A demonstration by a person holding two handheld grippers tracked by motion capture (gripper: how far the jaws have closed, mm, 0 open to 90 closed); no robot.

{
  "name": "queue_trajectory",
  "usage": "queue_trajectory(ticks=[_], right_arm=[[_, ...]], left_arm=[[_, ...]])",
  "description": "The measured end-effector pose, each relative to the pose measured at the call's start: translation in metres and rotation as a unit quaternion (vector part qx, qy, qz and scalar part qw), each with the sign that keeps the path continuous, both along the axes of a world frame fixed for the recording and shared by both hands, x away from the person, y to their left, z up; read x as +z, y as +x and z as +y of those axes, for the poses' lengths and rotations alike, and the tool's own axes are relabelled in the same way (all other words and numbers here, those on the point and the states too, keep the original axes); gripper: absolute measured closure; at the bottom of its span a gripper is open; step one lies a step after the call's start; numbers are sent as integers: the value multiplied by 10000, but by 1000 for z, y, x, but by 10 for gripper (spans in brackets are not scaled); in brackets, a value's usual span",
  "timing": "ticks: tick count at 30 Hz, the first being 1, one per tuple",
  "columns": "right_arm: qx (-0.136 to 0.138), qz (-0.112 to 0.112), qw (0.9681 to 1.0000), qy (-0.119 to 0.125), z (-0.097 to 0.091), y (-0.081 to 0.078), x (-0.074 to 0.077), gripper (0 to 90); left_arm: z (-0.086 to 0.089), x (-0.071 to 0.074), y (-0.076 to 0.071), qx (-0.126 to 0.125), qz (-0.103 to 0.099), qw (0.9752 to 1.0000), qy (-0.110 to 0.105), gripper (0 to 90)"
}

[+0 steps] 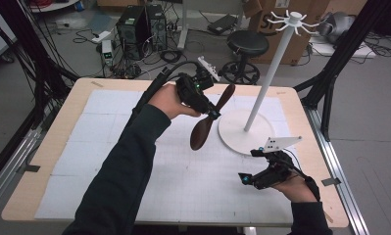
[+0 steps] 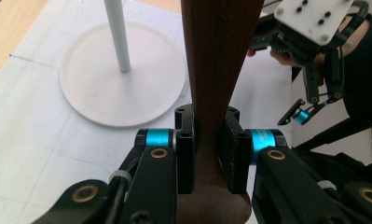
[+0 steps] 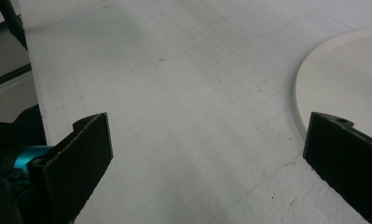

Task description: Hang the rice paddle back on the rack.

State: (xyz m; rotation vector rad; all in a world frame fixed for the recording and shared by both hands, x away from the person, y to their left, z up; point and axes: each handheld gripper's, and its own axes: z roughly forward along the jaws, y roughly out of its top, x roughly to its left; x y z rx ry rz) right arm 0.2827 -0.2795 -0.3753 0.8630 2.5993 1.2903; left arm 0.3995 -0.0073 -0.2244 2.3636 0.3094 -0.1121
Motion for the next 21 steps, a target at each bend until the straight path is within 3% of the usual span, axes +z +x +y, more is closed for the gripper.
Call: queue_trajectory(ticks=[21], right_arm=[[20,-7,9999,115,-3,-1,2,3]], left_arm=[[-39,56,15,110,-262,9996,-59,778]])
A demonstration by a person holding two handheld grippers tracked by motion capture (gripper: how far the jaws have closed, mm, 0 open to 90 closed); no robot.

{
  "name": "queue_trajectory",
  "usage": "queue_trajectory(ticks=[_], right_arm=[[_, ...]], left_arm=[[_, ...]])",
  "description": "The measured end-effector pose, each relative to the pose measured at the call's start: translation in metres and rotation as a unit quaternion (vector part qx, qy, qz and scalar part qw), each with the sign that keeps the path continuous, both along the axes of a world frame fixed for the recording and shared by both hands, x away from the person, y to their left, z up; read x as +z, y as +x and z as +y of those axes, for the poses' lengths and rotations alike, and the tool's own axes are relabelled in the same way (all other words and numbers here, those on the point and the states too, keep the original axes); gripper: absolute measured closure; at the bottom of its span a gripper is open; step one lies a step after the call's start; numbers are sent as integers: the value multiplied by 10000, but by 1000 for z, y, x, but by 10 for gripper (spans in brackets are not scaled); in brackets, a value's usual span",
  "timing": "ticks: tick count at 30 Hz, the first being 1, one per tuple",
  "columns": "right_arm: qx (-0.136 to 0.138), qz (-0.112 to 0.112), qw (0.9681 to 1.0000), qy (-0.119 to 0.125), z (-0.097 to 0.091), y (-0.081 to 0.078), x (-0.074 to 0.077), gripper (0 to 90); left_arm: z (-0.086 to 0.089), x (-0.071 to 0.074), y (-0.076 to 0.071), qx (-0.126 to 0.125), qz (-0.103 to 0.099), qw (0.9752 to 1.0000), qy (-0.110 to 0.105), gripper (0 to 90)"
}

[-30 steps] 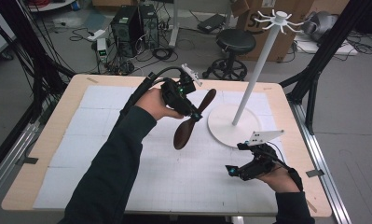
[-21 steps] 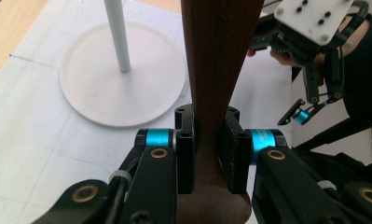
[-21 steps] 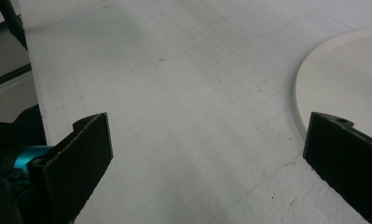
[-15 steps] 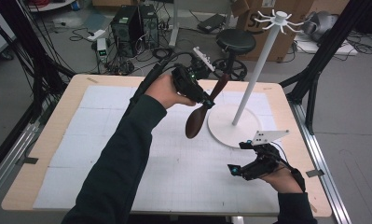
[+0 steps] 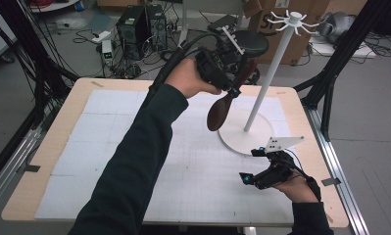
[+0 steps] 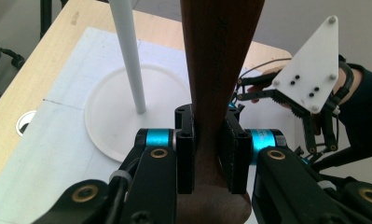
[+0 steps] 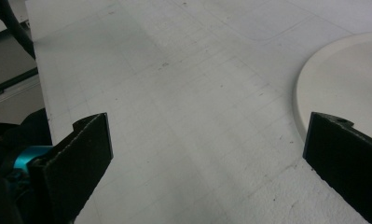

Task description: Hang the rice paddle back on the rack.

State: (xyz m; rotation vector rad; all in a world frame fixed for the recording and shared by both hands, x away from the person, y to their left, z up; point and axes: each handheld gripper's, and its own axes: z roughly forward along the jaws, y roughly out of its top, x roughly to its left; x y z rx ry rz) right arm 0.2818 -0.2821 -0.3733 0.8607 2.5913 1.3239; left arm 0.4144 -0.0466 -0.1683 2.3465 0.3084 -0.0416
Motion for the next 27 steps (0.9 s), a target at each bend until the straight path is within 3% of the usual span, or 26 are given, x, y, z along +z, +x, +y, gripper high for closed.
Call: queue_trajectory(ticks=[4,5,6,9,17,23,27], right_arm=[[7,-20,10000,29,-1,0,1,3],[7,-20,10000,29,-1,0,1,3],[-3,-17,10000,48,-1,-1,2,3],[5,-24,10000,58,-2,-1,2,3],[-13,-27,10000,69,-5,-1,2,3],[7,-64,9999,95,-5,-1,2,3],[7,-67,9999,105,-5,-1,3,3]], left_arm=[[-5,10,3,32,-33,10000,-18,779],[-7,11,2,131,28,9998,-131,778],[-8,14,5,53,-54,10000,-24,779],[-12,19,5,122,4,9999,-117,779],[-24,35,11,255,-80,9995,-177,779],[-26,37,15,392,-105,9989,-247,779],[-26,40,14,480,-190,9985,-171,779]])
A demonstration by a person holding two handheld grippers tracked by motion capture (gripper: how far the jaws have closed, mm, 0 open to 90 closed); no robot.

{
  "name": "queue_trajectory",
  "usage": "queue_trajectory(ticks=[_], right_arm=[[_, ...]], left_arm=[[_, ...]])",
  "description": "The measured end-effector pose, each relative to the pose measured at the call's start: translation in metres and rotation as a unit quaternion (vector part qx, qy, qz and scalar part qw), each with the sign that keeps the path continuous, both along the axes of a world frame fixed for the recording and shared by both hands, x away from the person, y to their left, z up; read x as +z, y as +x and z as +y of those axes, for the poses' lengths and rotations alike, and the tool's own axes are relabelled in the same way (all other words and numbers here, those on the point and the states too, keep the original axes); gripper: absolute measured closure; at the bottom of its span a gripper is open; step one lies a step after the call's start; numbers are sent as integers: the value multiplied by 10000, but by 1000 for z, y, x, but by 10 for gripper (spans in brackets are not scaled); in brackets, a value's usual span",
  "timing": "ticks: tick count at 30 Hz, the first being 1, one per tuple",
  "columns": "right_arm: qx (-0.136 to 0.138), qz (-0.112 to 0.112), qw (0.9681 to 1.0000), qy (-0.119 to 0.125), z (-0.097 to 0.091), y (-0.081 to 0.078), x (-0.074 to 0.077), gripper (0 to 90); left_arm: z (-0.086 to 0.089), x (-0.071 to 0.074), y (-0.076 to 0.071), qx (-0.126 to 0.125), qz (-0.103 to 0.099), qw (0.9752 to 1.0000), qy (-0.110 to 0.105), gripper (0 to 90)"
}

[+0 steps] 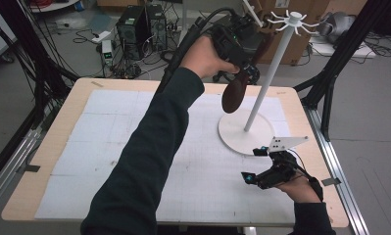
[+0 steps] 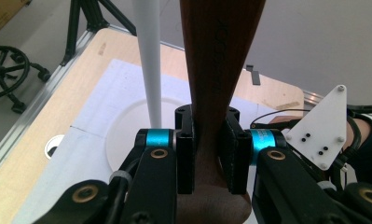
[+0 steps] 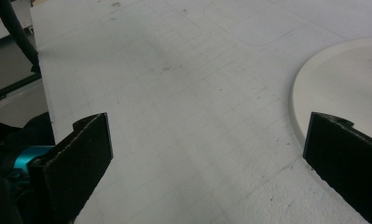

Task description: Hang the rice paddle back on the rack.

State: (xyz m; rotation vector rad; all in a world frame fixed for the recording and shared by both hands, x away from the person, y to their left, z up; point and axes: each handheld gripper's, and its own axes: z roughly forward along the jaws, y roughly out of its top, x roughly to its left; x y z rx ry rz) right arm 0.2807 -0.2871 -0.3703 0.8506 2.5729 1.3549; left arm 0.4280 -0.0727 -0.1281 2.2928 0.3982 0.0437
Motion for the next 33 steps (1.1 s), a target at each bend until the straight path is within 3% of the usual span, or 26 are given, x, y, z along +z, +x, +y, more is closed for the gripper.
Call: queue_trajectory(ticks=[14,15,28,31,33], right_arm=[[3,11,10000,-40,4,0,1,3],[32,-70,10000,-56,4,0,1,3],[68,-101,9999,-43,7,4,6,3],[73,-115,9999,-28,7,5,6,3],[55,-84,9999,-4,8,5,6,3]], left_arm=[[-3,4,-15,74,-147,9996,233,779],[-4,4,-15,86,-154,9996,240,779],[-13,7,-17,91,-161,9996,211,779],[-17,9,-18,130,-250,9989,378,778],[-18,12,-17,131,-246,9990,352,778]])
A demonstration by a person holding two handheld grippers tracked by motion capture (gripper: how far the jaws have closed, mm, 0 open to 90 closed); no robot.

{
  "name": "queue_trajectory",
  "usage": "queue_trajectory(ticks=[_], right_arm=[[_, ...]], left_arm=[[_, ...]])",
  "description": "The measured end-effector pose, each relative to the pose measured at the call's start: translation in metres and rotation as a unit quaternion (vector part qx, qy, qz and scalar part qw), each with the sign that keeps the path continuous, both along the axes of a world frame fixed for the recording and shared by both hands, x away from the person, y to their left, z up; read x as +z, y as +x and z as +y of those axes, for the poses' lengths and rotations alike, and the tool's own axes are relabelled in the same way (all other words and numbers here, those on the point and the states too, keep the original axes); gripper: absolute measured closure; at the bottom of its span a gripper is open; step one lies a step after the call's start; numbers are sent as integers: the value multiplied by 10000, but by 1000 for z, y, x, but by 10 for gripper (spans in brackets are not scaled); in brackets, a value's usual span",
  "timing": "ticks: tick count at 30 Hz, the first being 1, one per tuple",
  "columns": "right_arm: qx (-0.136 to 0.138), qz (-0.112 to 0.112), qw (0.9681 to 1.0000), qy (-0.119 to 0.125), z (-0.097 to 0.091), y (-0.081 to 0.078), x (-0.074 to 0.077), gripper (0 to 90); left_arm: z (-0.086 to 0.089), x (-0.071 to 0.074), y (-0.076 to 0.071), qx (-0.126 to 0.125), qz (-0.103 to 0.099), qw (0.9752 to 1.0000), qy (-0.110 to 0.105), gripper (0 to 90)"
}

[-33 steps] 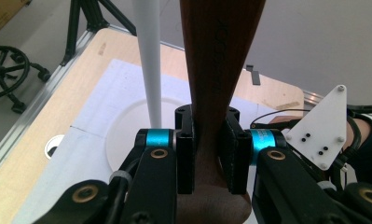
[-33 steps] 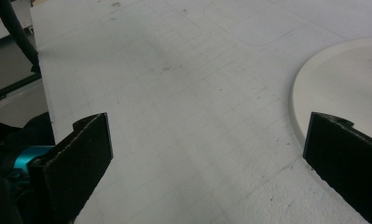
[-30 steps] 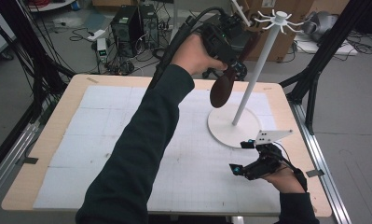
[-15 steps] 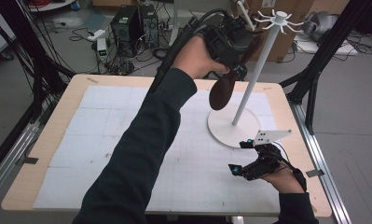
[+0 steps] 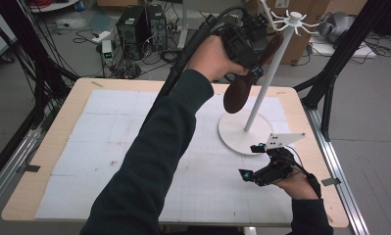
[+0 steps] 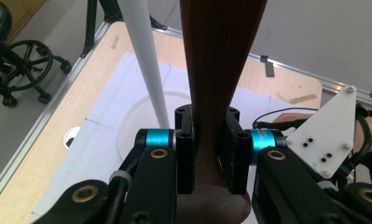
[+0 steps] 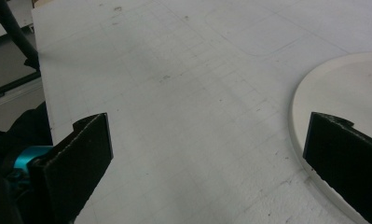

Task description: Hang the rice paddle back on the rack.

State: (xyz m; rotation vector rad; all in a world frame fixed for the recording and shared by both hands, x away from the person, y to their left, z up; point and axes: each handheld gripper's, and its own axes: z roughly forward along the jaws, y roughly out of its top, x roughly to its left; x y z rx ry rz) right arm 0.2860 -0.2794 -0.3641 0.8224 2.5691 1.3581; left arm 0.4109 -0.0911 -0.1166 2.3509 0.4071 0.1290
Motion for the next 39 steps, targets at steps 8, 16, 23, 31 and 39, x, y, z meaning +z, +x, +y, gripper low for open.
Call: queue_trajectory(ticks=[8,16,23,31,39], right_arm=[[34,-46,10000,48,0,2,2,3],[49,-60,10000,39,1,5,3,3],[64,-35,10000,42,2,7,3,3],[112,-73,9999,38,5,9,2,3],[123,-61,9999,36,5,9,2,3]], left_arm=[[2,4,10,160,41,9998,-54,778],[1,5,20,227,-36,9997,-115,778],[2,8,25,266,25,9996,-100,778],[-2,3,30,227,65,9996,-136,778],[-7,0,34,209,79,9996,-193,778]])
